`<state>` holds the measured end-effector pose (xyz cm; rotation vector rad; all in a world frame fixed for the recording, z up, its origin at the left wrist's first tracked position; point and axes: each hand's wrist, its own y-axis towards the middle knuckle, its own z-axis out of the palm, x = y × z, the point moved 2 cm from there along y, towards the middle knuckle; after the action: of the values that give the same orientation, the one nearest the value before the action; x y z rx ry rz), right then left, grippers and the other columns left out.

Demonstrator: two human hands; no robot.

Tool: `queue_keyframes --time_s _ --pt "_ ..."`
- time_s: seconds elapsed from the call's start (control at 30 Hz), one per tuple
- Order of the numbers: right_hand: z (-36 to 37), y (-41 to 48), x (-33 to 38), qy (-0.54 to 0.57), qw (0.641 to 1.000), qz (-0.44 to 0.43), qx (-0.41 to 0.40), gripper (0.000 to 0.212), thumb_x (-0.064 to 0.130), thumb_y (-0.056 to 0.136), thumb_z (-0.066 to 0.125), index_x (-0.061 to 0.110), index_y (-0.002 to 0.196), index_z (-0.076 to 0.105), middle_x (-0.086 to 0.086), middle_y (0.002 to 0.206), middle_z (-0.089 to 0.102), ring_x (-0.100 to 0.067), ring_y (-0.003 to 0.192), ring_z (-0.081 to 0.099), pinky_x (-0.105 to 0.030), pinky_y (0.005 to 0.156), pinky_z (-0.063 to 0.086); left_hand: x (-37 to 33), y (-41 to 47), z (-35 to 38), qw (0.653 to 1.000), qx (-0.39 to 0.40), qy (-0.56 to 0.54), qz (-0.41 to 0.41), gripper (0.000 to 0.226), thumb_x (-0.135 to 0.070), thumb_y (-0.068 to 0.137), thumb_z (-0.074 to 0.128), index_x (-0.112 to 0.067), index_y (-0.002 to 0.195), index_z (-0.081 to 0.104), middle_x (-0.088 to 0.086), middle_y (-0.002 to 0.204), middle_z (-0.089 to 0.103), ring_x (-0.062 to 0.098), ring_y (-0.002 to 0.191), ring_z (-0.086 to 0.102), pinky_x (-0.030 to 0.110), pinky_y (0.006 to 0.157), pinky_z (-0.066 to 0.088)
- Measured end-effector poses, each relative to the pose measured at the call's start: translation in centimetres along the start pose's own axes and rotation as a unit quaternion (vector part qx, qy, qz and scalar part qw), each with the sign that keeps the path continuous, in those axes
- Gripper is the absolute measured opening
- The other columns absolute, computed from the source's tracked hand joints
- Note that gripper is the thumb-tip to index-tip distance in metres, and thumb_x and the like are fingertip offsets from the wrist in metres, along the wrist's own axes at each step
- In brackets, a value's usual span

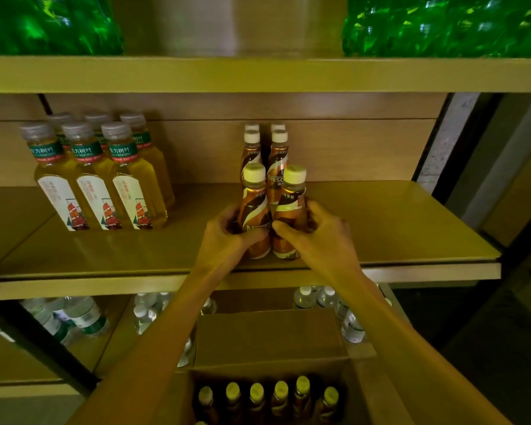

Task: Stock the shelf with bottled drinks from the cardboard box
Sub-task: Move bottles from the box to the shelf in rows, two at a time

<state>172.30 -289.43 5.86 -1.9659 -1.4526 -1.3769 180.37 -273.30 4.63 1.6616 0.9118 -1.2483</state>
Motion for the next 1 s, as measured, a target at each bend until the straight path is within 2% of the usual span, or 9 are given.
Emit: queue_keyframes --time_s 0.1,0.2,0.3,0.4,0.53,0.67,0.77,0.87,1.0 --pt "0.1 -0.4 -0.9 0.028 0.999 0.027 0.025 0.066 0.059 0.076 0.076 0.038 0.134 0.053 0.018 0.122 0.068 -0.007 0.119 0.061 -0.043 0.103 0.051 0.3 -0.1 -0.3 0.999 0.014 0.044 -0.007 0.058 -0.019 0.076 0.083 -0.024 0.129 0.061 -0.01 0.115 0.072 0.007 0.107 0.066 0.033 0.093 0.055" --pt "0.1 -1.6 -1.6 -0.011 0.999 0.035 0.008 0.088 0.056 0.071 0.081 0.032 0.146 0.041 0.014 0.135 0.061 -0.008 0.125 0.056 -0.037 0.104 0.05 0.5 -1.3 -0.6 0.993 -0.046 0.109 -0.004 0.085 -0.034 0.065 0.092 -0.026 0.139 0.05 -0.015 0.124 0.064 0.005 0.111 0.061 0.028 0.091 0.051" --pt "0.8 -2.3 -1.7 -0.007 0.999 0.022 -0.031 0.081 0.046 0.069 0.087 0.027 0.138 0.048 0.012 0.125 0.065 -0.006 0.112 0.063 -0.023 0.091 0.052 0.3 -2.3 -0.2 0.986 -0.091 0.138 0.023 0.081 -0.038 0.062 0.093 -0.023 0.132 0.055 -0.015 0.116 0.065 0.001 0.1 0.062 0.011 0.075 0.045" --pt "1.4 -1.8 -1.9 -0.025 0.999 0.014 -0.031 0.065 0.036 0.079 0.082 0.027 0.136 0.05 0.012 0.122 0.065 -0.005 0.111 0.063 -0.022 0.091 0.048 0.2 -2.3 0.1 0.979 -0.097 0.17 0.049 0.066 -0.033 0.067 0.091 -0.019 0.125 0.061 -0.012 0.113 0.069 -0.002 0.093 0.062 0.004 0.067 0.043" --pt "1.4 -1.4 -2.5 0.012 1.0 0.026 0.013 0.062 0.019 0.091 0.071 0.03 0.145 0.043 0.015 0.127 0.063 -0.001 0.115 0.056 -0.026 0.099 0.046 0.4 -1.9 -0.2 0.982 -0.068 0.166 0.051 0.063 -0.028 0.075 0.086 -0.019 0.132 0.06 -0.008 0.118 0.07 0.004 0.107 0.065 0.006 0.077 0.045" --pt "1.3 -1.1 -2.7 0.025 0.999 0.028 0.036 0.061 0.019 0.092 0.069 0.032 0.145 0.041 0.015 0.125 0.063 0.003 0.107 0.058 -0.024 0.094 0.047 0.5 -2.1 -0.1 0.982 -0.056 0.171 0.059 0.064 -0.028 0.079 0.083 -0.02 0.137 0.057 -0.004 0.123 0.069 0.008 0.113 0.064 0.014 0.084 0.049" --pt "1.8 -0.9 -3.0 0.033 0.998 0.032 0.034 0.067 0.029 0.086 0.076 0.037 0.142 0.041 0.02 0.122 0.063 0.0 0.112 0.061 -0.03 0.1 0.05 0.7 -2.0 0.0 0.98 -0.061 0.179 0.069 0.059 -0.03 0.081 0.082 -0.023 0.134 0.058 -0.007 0.119 0.071 0.006 0.109 0.066 0.008 0.079 0.047" --pt "2.2 -0.3 -3.0 0.038 0.998 0.049 0.018 0.066 0.026 0.086 0.077 0.033 0.143 0.042 0.013 0.126 0.064 -0.007 0.118 0.06 -0.034 0.103 0.049 0.9 -1.5 0.2 0.978 -0.055 0.193 0.057 0.056 -0.027 0.085 0.078 -0.023 0.136 0.056 -0.01 0.119 0.07 0.001 0.107 0.062 -0.001 0.067 0.041" --pt "2.8 1.5 -2.2 0.018 0.999 0.042 0.003 0.062 0.017 0.09 0.072 0.023 0.144 0.042 0.003 0.129 0.063 -0.015 0.119 0.059 -0.034 0.1 0.05 1.0 0.9 0.7 0.974 -0.054 0.216 0.038 0.053 -0.02 0.089 0.073 -0.019 0.138 0.053 -0.005 0.125 0.068 0.013 0.117 0.062 0.003 0.07 0.039"
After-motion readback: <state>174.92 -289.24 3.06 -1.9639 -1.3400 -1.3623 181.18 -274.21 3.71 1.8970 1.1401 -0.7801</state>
